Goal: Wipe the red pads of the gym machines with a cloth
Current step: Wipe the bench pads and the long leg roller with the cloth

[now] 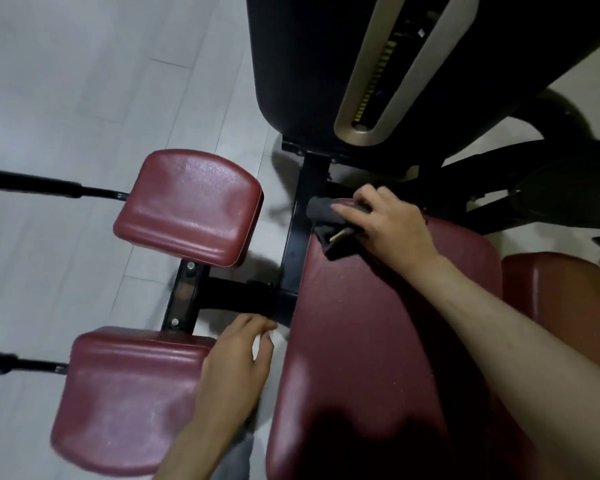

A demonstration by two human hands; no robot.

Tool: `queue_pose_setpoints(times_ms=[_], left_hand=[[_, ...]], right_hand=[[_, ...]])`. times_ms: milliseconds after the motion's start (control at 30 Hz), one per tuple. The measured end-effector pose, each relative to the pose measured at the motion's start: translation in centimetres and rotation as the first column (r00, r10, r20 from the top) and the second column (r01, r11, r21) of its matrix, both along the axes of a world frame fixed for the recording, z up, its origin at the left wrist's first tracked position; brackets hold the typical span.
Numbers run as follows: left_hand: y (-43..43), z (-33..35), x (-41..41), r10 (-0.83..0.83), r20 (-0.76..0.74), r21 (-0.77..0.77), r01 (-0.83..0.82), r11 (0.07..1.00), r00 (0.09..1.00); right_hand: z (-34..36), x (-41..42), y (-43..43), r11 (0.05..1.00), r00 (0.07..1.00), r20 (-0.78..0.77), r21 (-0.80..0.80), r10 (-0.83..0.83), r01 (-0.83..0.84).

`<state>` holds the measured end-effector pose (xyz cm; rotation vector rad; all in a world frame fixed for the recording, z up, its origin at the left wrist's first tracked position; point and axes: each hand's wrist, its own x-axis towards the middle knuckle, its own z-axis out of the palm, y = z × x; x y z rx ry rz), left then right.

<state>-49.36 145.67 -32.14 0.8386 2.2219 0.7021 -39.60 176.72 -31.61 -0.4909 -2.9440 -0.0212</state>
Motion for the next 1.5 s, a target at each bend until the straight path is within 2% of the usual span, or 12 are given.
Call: queue_pose_setpoints(times_ms=[200,400,467,600,700,767,1000,1200,1267,1333,1400,1500], left_hand=[[3.1,0.4,1.2,0.076,-0.006,0.028,-0.075,0.997,0.997],[3.7,1.9,1.5,0.140,-0.109,-0.071,-0.148,0.986,0.984],[3.5,2.2,1.5,0.162,-0.114,-0.114,-0.175,0.978,0.980],[3.4,2.1,1.0,0.154,-0.121,-0.115,-0.168,0.979,0.981],[3.4,1.9,0.6,0.152,-0.121,-0.070,-0.161,0.984,0.981],[3.4,1.9,0.5,0.166,-0.123,-0.030,-0.171,0.985,0.978],[2.0,1.9,0.7,0.200,-0.133,0.035,-0.197,0.980,0.971],[-2.1,3.5,0.4,0.116,-0.190,0.052,-0.108,0.993,0.975],[-3.8,3.7,0.2,0.074,-0.197,0.042,-0.068,0.997,0.978],[-5.5,3.8,0.1,0.041,-0.220,0.015,-0.039,0.999,0.975],[-7.0,3.7,0.3,-0.015,-0.251,-0.010,0.013,1.000,0.968],[-9.1,3.7,0.8,-0.032,-0.273,-0.004,0.032,0.999,0.962]], right_hand=[[-0.3,-1.5,-1.6,0.942,0.957,-0.054,-0.200,-0.286,0.270],[-1.7,2.5,-8.6,0.912,0.951,-0.053,-0.271,0.305,-0.308],[-2.0,1.1,-5.4,0.905,0.935,-0.059,-0.236,0.349,-0.353],[-1.2,-3.4,1.6,0.989,0.995,-0.076,-0.132,0.057,-0.066],[-1.0,-4.5,3.1,0.931,0.940,-0.109,-0.214,-0.324,0.296],[-1.1,-4.4,1.3,0.893,0.900,-0.133,-0.252,-0.414,0.374],[-1.0,4.0,-14.8,0.925,0.997,-0.081,-0.378,0.003,-0.034],[-2.1,9.8,-21.2,0.874,0.908,-0.001,-0.269,0.420,-0.405],[-1.9,7.5,-17.2,0.929,0.945,-0.030,-0.179,0.325,-0.325],[-1.4,4.3,-12.1,0.990,0.994,-0.100,-0.130,0.044,-0.057],[-0.7,2.1,-8.8,0.970,0.964,-0.126,-0.102,-0.233,0.221],[-1.3,1.5,-10.6,0.925,0.915,-0.162,-0.149,-0.370,0.348]])
